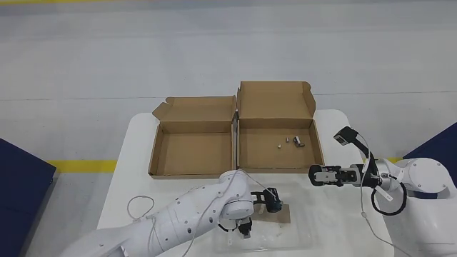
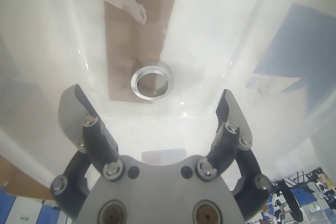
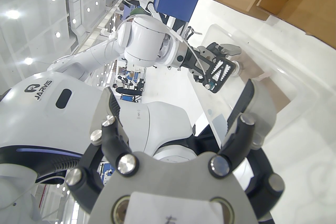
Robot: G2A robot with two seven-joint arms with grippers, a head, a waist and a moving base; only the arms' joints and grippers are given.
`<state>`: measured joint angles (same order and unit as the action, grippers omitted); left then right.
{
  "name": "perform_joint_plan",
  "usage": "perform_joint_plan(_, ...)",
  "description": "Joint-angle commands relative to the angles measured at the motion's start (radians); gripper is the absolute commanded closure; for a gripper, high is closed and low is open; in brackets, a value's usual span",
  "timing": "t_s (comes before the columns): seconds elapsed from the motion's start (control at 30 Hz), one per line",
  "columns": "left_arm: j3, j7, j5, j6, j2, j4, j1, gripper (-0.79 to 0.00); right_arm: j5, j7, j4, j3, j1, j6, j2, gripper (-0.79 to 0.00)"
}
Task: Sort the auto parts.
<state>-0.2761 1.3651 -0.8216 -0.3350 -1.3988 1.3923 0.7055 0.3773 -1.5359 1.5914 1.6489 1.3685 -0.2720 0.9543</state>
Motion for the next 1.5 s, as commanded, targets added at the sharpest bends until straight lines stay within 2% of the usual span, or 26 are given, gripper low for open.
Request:
perform_joint_plan(0.0, 0.000, 0.001, 0.000, 0.001, 0.000, 0.000, 0.000, -0.785, 0.000, 0.000, 0.000, 0.000, 0.000, 0.000, 0.000, -0.785)
perform_joint_plan(0.37, -0.006, -0.026, -0.020, -0.009, -0.001, -0.017, 0.016, -0.770, 0.000, 0.000, 0.000, 0.000, 0.000, 0.000, 0.000, -0.785)
perform_joint_plan(0.43, -0.008, -0.020, -0.023, -0.009, -0.002, -0.015, 0.017, -0.582, 0.000, 0.000, 0.000, 0.000, 0.000, 0.000, 0.000, -0.785)
perform_joint_plan(0.5, -0.011, -0.015, -0.026, -0.004, -0.002, -0.011, 0.020, -0.539, 0.000, 0.000, 0.000, 0.000, 0.000, 0.000, 0.000, -0.785)
perform_joint_plan(0.57, -0.015, -0.011, -0.029, -0.001, -0.002, -0.007, 0.022, -0.413, 0.000, 0.000, 0.000, 0.000, 0.000, 0.000, 0.000, -0.785)
perform_joint_plan(0.73, -0.026, -0.006, -0.037, 0.001, 0.001, -0.004, 0.030, -0.336, 0.000, 0.000, 0.000, 0.000, 0.000, 0.000, 0.000, -0.785)
perform_joint_plan(1.07, -0.046, 0.013, -0.051, 0.005, 0.006, 0.016, 0.040, -0.271, 0.000, 0.000, 0.000, 0.000, 0.000, 0.000, 0.000, -0.785)
perform_joint_plan(1.47, -0.053, 0.004, -0.116, 0.038, 0.004, 0.013, 0.056, -0.234, 0.000, 0.000, 0.000, 0.000, 0.000, 0.000, 0.000, -0.785)
